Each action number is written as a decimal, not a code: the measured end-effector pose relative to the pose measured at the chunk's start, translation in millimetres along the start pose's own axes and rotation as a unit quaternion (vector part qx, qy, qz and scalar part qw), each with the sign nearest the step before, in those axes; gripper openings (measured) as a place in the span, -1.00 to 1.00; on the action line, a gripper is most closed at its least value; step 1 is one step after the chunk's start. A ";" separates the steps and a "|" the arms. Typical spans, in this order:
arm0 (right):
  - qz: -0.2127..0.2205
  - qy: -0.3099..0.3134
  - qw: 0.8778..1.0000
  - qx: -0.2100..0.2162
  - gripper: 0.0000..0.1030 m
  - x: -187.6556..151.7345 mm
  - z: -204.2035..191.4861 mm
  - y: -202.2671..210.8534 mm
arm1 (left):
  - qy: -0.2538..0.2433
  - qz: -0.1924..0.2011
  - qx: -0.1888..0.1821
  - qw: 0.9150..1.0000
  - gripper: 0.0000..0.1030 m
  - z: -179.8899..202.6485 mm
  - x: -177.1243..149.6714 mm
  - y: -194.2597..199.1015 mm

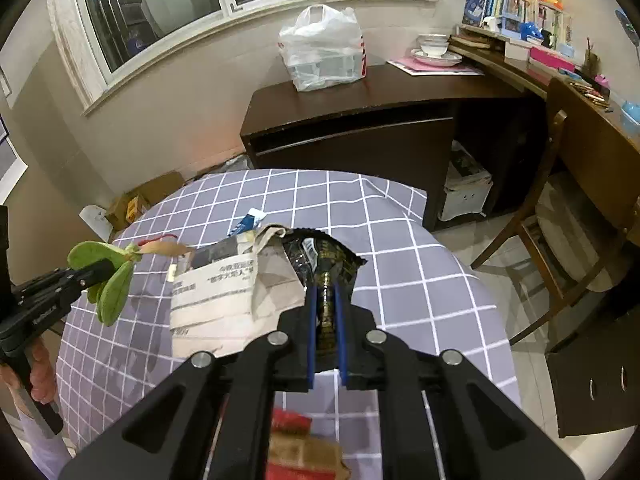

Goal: Collect trash
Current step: 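Grasp the green vegetable with the left tool while the right tool holds the dark wrapper, then carry the vegetable and dark wrapper to the wastebasket and open both tools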

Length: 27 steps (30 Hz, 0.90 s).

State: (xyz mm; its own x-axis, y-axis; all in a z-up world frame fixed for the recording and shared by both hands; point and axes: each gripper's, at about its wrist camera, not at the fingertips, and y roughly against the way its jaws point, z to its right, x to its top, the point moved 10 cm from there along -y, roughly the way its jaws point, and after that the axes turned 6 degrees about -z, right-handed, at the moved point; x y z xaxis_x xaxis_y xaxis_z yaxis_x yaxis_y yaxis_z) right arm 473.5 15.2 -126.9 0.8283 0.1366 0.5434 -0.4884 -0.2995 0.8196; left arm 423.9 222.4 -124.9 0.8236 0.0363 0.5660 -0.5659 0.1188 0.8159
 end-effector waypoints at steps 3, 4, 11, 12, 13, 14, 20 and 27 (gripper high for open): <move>0.006 0.001 1.000 -0.001 -0.83 -6.9 0.2 14.4 | -0.004 0.010 0.015 1.000 -0.86 4.4 -7.5 16.3; 0.009 0.001 1.000 0.000 -0.83 -10.9 1.2 20.7 | 0.000 0.009 0.015 1.000 -0.86 8.0 -11.9 20.9; 0.019 -0.006 1.000 -0.007 -0.83 -38.9 14.8 56.1 | -0.006 0.015 0.012 1.000 -0.86 34.7 -33.5 38.9; 0.020 -0.010 1.000 -0.010 -0.83 -44.0 19.0 61.2 | -0.008 0.018 0.013 1.000 -0.86 39.4 -36.3 41.9; 0.022 -0.011 1.000 -0.012 -0.83 -49.5 22.6 66.7 | -0.011 0.022 0.014 1.000 -0.86 46.1 -38.5 46.7; 0.023 -0.012 1.000 -0.013 -0.83 -53.5 25.1 71.7 | -0.012 0.025 0.014 1.000 -0.86 50.9 -39.2 49.9; 0.033 -0.033 0.999 -0.025 -0.83 -79.3 54.2 101.6 | -0.030 0.046 -0.008 0.998 -0.85 90.3 -41.8 74.2; 0.051 -0.050 0.997 -0.042 -0.82 -99.8 86.1 132.7 | -0.071 0.064 -0.038 0.995 -0.85 149.3 -43.6 91.1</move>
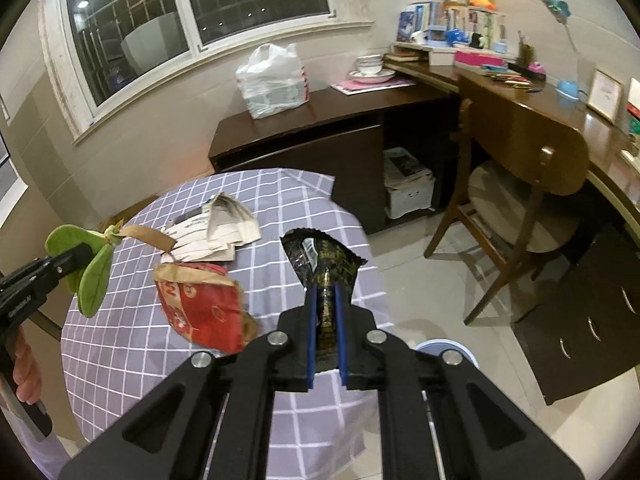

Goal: Collect trash
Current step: 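Carry the vegetable and dark wrapper to the wastebasket and open both tools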

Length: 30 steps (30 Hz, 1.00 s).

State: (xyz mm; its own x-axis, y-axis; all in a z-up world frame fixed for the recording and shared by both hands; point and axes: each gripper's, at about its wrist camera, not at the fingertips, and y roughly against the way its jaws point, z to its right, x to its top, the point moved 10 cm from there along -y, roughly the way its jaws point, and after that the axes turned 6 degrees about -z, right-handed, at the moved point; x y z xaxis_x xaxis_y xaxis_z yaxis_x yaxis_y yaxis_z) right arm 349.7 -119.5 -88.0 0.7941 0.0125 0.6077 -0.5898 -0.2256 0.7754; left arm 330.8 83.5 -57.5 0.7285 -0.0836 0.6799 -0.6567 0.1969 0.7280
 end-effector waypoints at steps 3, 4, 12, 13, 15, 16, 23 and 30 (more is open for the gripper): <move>0.005 -0.008 1.000 -0.006 -0.82 -7.4 16.5 11.0 | -0.021 -0.002 -0.019 1.000 -0.85 30.8 2.5 -3.8; 0.006 -0.012 1.000 -0.008 -0.82 -9.5 22.1 14.0 | -0.030 -0.003 -0.026 0.999 -0.85 43.0 3.3 -6.1; 0.006 -0.047 0.998 -0.030 -0.82 -30.4 77.7 26.3 | -0.070 -0.026 -0.073 0.995 -0.85 124.2 -3.2 -36.0; 0.003 -0.051 0.998 -0.033 -0.82 -34.7 84.9 25.0 | -0.075 -0.032 -0.083 0.993 -0.85 136.5 -5.6 -41.4; -0.004 -0.058 0.998 -0.038 -0.82 -43.1 97.3 21.8 | -0.082 -0.041 -0.097 0.991 -0.85 154.5 -8.8 -51.5; -0.007 -0.061 0.997 -0.039 -0.82 -45.8 101.7 20.1 | -0.088 -0.049 -0.101 0.990 -0.85 165.3 -11.8 -58.5; -0.030 -0.101 0.993 -0.053 -0.82 -73.4 151.8 3.8 | -0.120 -0.096 -0.123 0.980 -0.85 222.1 -28.3 -101.5; -0.056 -0.136 0.987 -0.065 -0.82 -98.8 194.3 -18.1 | -0.135 -0.160 -0.126 0.970 -0.85 260.8 -48.8 -153.9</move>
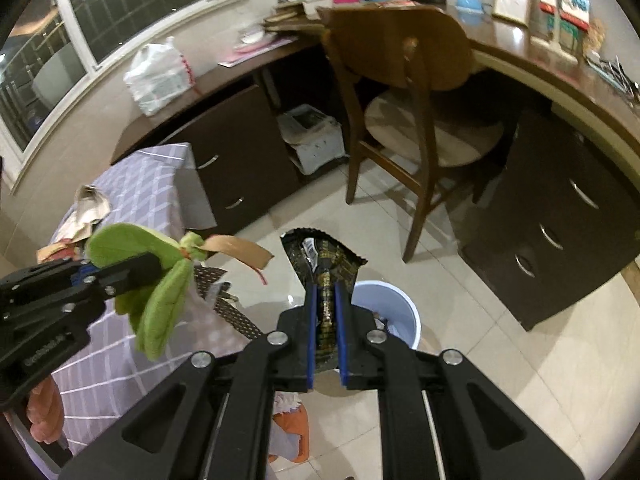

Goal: Collect trash
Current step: 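Carry the vegetable and dark wrapper to the wastebasket and open both tools, then move both tools back over the table toward the red snack bag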

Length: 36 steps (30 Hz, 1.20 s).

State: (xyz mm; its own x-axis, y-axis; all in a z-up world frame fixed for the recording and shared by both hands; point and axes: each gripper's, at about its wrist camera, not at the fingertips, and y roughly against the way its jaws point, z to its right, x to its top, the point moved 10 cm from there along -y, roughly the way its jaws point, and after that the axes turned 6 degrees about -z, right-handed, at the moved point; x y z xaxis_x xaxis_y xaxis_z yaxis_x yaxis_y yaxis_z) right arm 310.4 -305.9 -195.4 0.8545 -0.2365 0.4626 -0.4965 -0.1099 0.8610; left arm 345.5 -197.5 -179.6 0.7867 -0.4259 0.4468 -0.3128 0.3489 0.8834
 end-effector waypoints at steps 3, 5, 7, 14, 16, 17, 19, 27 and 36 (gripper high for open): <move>-0.011 -0.012 1.000 -0.004 -0.82 -5.3 14.7 -10.9 | -0.003 -0.029 -0.003 1.000 -0.85 9.2 1.4 -25.7; -0.018 -0.018 1.000 -0.010 -0.82 -9.2 23.7 -18.3 | -0.008 -0.043 0.000 0.999 -0.83 14.4 2.4 -41.7; -0.027 -0.021 0.999 -0.018 -0.81 -12.7 32.1 -26.6 | -0.009 -0.064 0.015 0.998 -0.69 16.9 1.8 -58.9; -0.057 -0.036 0.997 -0.026 -0.81 -21.2 46.8 -53.7 | -0.031 -0.067 0.031 0.997 0.02 21.6 1.5 -70.7; -0.059 -0.038 0.997 -0.028 -0.81 -19.7 47.4 -57.6 | -0.029 -0.063 0.035 0.997 0.02 18.8 2.0 -67.5; -0.060 -0.037 0.997 -0.026 -0.75 -17.6 45.6 -60.0 | -0.027 -0.061 0.037 0.997 0.03 16.6 2.0 -66.9; -0.050 -0.031 0.998 -0.033 -0.50 -11.1 44.8 -62.4 | -0.023 -0.062 0.039 0.997 0.03 12.4 2.7 -68.2; -0.045 -0.029 0.997 -0.056 0.09 0.0 47.2 -63.1 | -0.008 -0.067 0.051 0.996 0.22 0.1 2.0 -69.7; -0.053 -0.037 0.996 -0.063 0.10 -6.3 50.8 -59.3 | -0.018 -0.068 0.053 0.996 0.24 3.1 -1.5 -66.6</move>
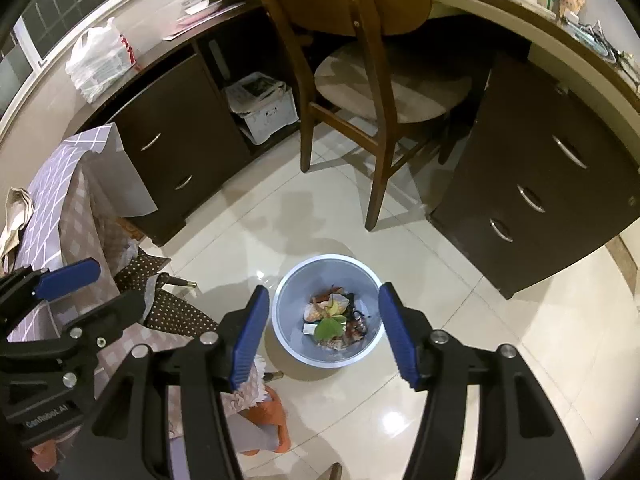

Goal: Collect trash
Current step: 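Move both tools back over the table toward the red snack bag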

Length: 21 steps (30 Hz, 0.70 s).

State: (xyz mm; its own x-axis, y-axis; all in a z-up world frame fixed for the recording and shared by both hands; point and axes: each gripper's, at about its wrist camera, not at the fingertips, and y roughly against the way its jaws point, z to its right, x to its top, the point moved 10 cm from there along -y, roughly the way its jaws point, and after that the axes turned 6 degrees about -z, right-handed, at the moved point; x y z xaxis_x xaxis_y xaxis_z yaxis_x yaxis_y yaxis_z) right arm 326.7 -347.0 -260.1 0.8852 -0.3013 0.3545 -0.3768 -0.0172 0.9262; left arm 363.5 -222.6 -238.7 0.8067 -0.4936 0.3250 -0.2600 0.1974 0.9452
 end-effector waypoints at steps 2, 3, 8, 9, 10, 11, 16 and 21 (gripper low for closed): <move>0.003 0.001 1.000 0.000 0.10 -0.9 -1.8 4.2 | 0.001 0.003 -0.001 1.000 0.27 0.4 0.5 3.3; 0.005 0.002 1.000 0.002 0.11 -1.3 -3.1 6.9 | 0.001 0.005 -0.001 1.000 0.28 0.7 0.4 4.4; 0.020 0.006 1.000 0.001 0.15 -1.5 -8.4 24.5 | 0.002 0.019 0.000 1.000 0.33 2.6 -2.0 19.9; 0.023 0.007 1.000 0.003 0.16 -1.7 -10.0 28.3 | 0.000 0.027 0.003 1.000 0.37 2.6 -2.6 25.8; 0.027 0.008 1.000 0.004 0.16 -1.8 -11.5 32.5 | -0.002 0.032 0.005 0.999 0.37 2.7 -3.8 30.0; 0.032 0.010 0.999 0.004 0.18 -2.0 -14.5 38.1 | -0.003 0.038 0.007 0.999 0.38 2.6 -4.3 34.6; 0.055 0.025 0.998 0.002 0.23 -2.2 -31.1 61.9 | -0.002 0.068 0.024 0.997 0.43 -4.1 -9.6 61.9; 0.070 0.042 0.997 0.003 0.33 -3.4 -52.4 79.8 | 0.005 0.094 0.042 0.995 0.48 -21.8 -20.0 87.8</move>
State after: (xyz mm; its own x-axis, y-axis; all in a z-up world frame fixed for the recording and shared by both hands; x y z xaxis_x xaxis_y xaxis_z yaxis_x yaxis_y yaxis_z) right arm 308.0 -297.4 -180.7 0.8436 -0.2194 0.4900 -0.4995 0.0142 0.8662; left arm 336.1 -177.0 -162.8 0.7453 -0.4461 0.4955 -0.4493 0.2129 0.8676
